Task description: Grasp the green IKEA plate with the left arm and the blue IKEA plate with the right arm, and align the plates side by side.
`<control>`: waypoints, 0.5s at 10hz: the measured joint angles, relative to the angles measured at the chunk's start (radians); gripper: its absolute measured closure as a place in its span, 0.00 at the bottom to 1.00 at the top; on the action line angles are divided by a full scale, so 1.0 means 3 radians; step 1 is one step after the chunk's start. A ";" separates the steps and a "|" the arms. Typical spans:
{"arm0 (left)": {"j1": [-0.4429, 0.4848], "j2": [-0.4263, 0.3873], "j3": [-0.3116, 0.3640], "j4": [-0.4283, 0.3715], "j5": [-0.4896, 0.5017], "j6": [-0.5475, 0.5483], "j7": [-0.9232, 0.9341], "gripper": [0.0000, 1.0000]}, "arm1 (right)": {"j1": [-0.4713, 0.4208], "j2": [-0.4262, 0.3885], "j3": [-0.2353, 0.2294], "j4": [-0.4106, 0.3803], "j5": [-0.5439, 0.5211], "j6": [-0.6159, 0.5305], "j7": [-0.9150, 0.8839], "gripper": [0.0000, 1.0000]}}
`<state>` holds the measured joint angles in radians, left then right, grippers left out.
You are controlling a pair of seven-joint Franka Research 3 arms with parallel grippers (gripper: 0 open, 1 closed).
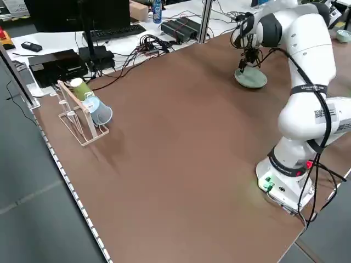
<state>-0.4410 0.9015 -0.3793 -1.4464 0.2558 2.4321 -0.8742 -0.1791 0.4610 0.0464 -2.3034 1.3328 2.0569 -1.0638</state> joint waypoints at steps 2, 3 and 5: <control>-0.0064 0.0067 0.0006 0.0131 0.0000 0.0000 -0.0069 0.00 | 0.0000 0.0038 -0.0008 0.0026 0.0006 0.0000 -0.0009 0.02; -0.0077 0.0114 0.0008 0.0194 0.0000 0.0000 -0.0077 0.00 | -0.0001 0.0056 -0.0012 0.0034 0.0008 0.0000 -0.0022 0.02; -0.0098 0.0172 0.0008 0.0307 -0.0003 0.0001 -0.0091 0.00 | 0.0006 0.0067 -0.0010 0.0037 0.0083 -0.0006 -0.0028 0.02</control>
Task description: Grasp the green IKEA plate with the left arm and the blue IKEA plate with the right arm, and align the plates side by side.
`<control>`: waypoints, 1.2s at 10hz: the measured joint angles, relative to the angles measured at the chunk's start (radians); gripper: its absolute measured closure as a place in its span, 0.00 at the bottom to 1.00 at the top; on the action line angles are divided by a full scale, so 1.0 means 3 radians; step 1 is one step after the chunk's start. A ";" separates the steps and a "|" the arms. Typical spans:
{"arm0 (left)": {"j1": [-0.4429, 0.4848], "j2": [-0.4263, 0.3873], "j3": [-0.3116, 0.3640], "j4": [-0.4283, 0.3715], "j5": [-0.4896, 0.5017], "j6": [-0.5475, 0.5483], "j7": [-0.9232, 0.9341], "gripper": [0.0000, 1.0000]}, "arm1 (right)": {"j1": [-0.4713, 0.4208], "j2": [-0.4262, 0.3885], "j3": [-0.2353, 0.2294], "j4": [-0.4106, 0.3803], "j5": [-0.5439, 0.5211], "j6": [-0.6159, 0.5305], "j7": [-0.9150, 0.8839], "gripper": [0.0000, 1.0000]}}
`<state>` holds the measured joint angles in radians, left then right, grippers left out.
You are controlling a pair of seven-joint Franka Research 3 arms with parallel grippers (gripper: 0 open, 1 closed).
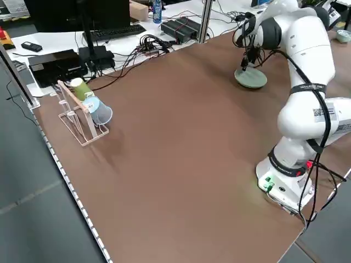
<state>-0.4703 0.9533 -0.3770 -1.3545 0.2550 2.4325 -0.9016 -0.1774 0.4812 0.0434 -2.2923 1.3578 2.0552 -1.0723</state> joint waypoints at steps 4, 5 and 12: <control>-0.0121 0.0104 0.0000 0.0188 -0.0003 0.0074 -0.0103 0.00 | 0.0192 0.0043 0.0006 0.0001 0.0337 -0.0006 -0.0073 0.02; -0.0147 0.0130 0.0000 0.0196 -0.0003 0.0139 -0.0138 0.00 | 0.0235 0.0053 0.0005 0.0002 0.0418 -0.0011 -0.0081 0.02; -0.0331 0.0211 0.0000 0.0218 -0.0004 0.0478 -0.0346 0.00 | 0.0823 0.0134 0.0009 0.0023 0.1237 -0.0010 -0.0138 0.02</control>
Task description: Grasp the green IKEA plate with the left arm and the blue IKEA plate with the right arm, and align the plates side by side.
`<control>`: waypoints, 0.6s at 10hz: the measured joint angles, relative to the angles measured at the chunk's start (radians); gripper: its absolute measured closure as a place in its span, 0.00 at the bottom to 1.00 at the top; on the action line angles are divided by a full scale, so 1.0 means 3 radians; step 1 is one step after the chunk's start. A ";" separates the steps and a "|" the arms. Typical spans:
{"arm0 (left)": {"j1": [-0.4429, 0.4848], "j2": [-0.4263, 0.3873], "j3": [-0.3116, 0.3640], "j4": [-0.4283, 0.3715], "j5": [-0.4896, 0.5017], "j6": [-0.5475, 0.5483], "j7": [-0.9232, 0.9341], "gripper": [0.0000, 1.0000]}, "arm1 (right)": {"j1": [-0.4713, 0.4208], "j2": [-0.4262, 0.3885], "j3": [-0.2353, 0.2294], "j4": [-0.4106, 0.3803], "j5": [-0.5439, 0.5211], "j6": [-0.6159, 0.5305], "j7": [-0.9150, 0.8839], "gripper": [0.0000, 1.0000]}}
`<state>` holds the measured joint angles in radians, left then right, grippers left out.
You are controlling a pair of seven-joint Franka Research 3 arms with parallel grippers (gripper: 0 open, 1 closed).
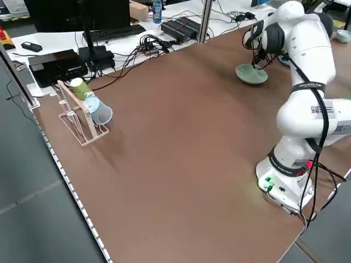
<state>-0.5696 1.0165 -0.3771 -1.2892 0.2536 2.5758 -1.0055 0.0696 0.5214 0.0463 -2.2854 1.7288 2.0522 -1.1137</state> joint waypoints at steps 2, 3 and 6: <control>-0.0026 0.0034 0.0000 0.0041 0.0000 0.0039 -0.0004 0.00 | 0.0121 0.0032 0.0000 0.0054 0.0141 0.0009 -0.0002 0.02; -0.0045 0.0060 0.0000 0.0087 -0.0001 0.0049 -0.0007 0.00 | 0.0143 0.0050 0.0000 0.0082 0.0190 0.0011 -0.0002 0.02; -0.0089 0.0120 -0.0001 0.0161 -0.0014 0.0180 -0.0050 0.00 | 0.0247 0.0105 0.0000 0.0171 0.0375 0.0011 -0.0004 0.02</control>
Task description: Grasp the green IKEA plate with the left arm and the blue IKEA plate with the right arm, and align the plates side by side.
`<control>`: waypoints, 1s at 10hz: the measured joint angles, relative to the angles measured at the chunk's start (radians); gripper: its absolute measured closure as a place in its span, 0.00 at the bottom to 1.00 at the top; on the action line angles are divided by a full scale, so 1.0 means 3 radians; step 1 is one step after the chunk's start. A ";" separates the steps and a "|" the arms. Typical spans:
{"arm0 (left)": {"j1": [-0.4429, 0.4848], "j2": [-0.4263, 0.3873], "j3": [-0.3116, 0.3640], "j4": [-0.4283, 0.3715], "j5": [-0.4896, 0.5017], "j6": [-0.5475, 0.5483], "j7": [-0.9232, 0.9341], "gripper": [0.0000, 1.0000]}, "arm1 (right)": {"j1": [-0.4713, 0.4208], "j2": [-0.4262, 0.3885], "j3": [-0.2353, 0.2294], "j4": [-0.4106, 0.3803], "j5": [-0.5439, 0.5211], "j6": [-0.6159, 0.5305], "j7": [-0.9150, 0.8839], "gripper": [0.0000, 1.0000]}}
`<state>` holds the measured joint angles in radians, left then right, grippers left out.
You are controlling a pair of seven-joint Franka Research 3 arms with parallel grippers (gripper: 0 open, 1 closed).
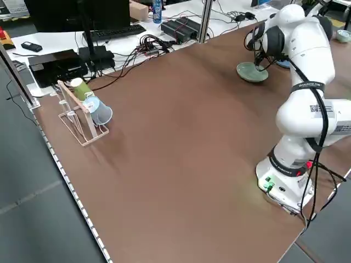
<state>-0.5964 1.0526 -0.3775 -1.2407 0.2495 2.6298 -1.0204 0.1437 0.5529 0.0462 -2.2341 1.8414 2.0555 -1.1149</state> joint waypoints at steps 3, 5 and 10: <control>-0.0020 0.0033 0.0000 0.0009 -0.0005 0.0159 -0.0020 0.00 | 0.0108 0.0088 0.0000 0.0116 0.0161 0.0001 0.0000 0.02; -0.0039 0.0058 -0.0001 0.0015 -0.0005 0.0282 -0.0033 0.00 | 0.0156 0.0110 0.0000 0.0148 0.0212 0.0001 0.0000 0.02; -0.0044 0.0093 0.0000 0.0038 -0.0006 0.0399 -0.0078 0.00 | 0.0149 0.0121 -0.0031 0.0154 0.0226 0.0001 0.0000 0.02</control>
<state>-0.6095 1.0806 -0.3776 -1.2293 0.2478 2.7496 -1.0439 0.1884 0.5892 0.0369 -2.1878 1.9093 2.0557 -1.1149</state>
